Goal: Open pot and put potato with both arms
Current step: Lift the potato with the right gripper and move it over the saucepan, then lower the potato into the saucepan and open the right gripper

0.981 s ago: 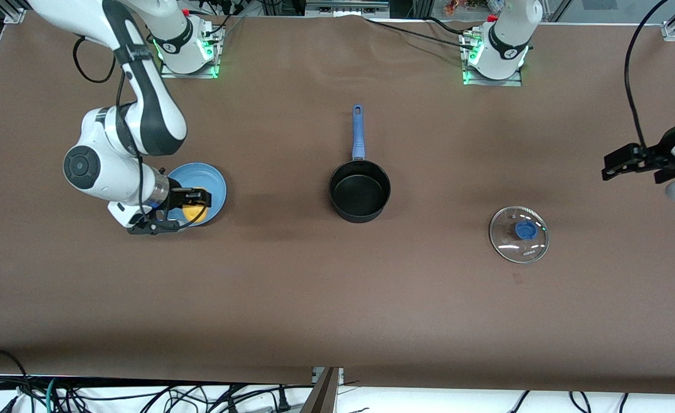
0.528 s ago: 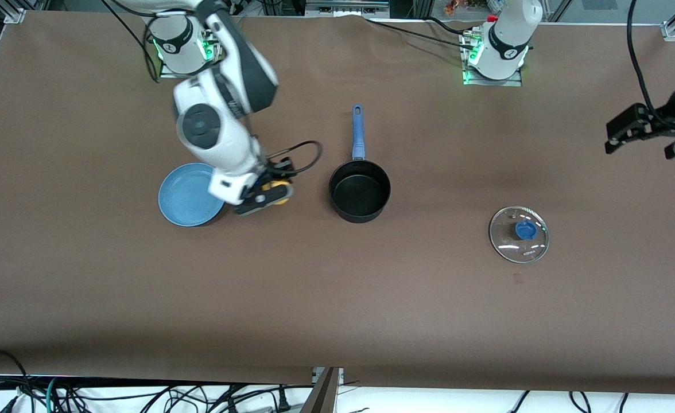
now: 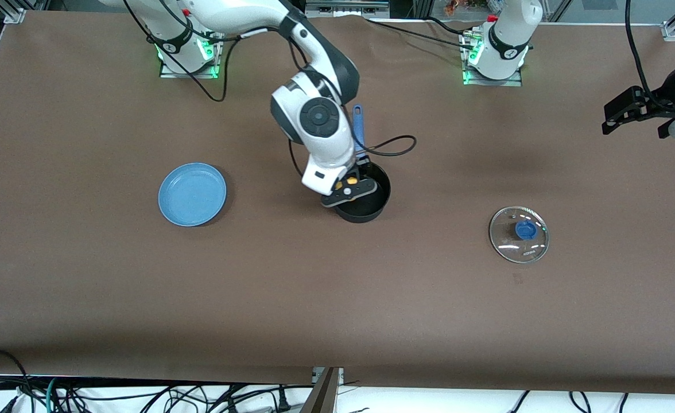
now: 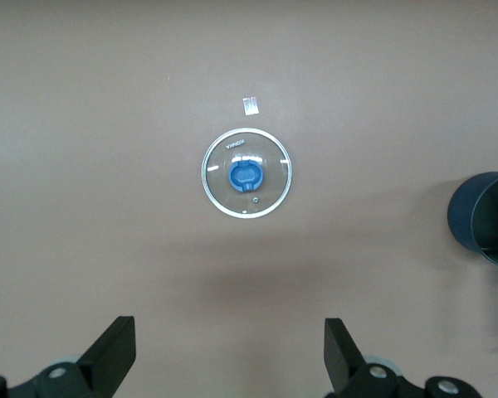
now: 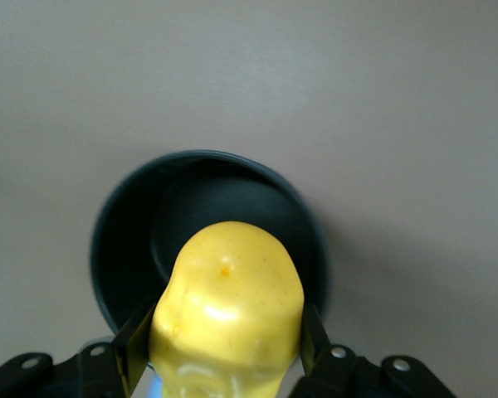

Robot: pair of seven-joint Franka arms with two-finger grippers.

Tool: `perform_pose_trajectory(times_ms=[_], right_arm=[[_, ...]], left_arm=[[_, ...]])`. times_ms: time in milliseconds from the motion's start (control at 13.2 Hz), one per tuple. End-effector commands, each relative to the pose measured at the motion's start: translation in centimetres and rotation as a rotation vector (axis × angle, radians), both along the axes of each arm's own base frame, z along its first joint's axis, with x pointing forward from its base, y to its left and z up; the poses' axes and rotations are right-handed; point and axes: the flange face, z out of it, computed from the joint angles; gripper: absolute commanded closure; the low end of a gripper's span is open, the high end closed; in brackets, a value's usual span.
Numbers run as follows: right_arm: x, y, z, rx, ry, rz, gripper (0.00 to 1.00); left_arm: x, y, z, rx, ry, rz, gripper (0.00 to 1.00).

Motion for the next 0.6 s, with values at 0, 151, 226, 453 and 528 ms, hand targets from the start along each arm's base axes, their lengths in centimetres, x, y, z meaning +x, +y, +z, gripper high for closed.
perform_pose_trajectory(times_ms=[0,151,226,453,528], right_arm=[[0.5,2.4,-1.6,-0.001,-0.031,-0.031,0.75],[0.4,2.6,-2.6,-0.003,-0.031,-0.030,0.72],[0.2,2.7,-3.0,-0.003,-0.034,-0.028,0.71],[-0.2,2.9,-4.6,-0.021,-0.023,-0.023,0.65],[-0.3,2.9,-5.2,-0.027,-0.018,-0.024,0.60]], left_arm=[[0.4,0.1,-0.5,-0.021,-0.007,-0.006,0.00],[1.1,0.2,-0.7,-0.027,-0.010,-0.003,0.00],[1.1,0.2,-0.8,-0.027,-0.008,0.000,0.00],[1.0,0.2,-0.7,-0.027,-0.008,0.005,0.00],[1.0,0.2,-0.7,-0.027,-0.007,0.006,0.00]])
